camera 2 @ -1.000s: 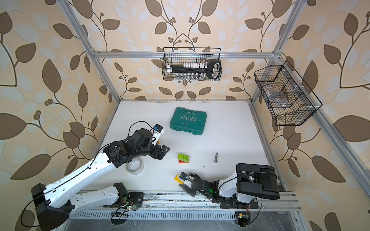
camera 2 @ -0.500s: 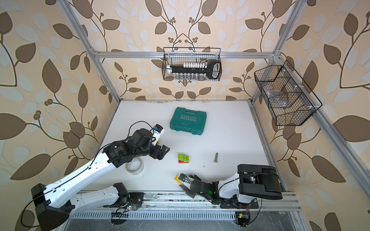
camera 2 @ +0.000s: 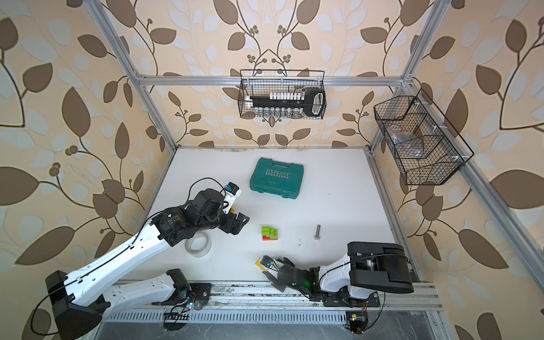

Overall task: Assemble the letter s with lego
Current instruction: Pick up the lego brick from the center of the board, then assemble the lego brick with the lego brick.

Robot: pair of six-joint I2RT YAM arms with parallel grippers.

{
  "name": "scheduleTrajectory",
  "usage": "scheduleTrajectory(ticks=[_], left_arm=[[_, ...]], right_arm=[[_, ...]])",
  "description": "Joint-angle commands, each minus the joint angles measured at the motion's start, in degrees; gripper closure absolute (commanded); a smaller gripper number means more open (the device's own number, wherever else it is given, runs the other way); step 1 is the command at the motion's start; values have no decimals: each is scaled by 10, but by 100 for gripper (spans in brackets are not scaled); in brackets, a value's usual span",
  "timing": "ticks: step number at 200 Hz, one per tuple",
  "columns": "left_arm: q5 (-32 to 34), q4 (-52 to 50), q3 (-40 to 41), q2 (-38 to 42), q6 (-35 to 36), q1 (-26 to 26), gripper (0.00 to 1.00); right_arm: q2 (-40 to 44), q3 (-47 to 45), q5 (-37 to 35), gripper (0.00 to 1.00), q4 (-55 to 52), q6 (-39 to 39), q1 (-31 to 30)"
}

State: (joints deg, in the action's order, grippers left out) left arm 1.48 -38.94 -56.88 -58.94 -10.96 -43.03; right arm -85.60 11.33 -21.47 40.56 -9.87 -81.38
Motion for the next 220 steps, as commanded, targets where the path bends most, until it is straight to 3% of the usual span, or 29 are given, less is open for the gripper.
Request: scheduleTrajectory(ticks=[1,84,114,128,146,178,220], left_arm=[[-8,10,-8,12,2,7,11],[-12,9,-7,15,3,8,11],[-17,13,-15,8,-4,9,13],[-25,13,-22,1,-16,10,14],[-50,28,-24,-9,-45,15,15],[-134,94,1,-22,-120,41,15],[-279,226,73,-36,-253,99,16]], right_arm=[[-15,-7,-16,63,-84,-6,-4],[10,-2,-20,78,-104,14,-12],[151,11,1,82,-173,72,-17],[240,70,10,82,-309,122,-18],[332,114,17,82,-399,205,-6],[428,159,111,84,-503,300,109],[408,212,342,84,-578,414,357]])
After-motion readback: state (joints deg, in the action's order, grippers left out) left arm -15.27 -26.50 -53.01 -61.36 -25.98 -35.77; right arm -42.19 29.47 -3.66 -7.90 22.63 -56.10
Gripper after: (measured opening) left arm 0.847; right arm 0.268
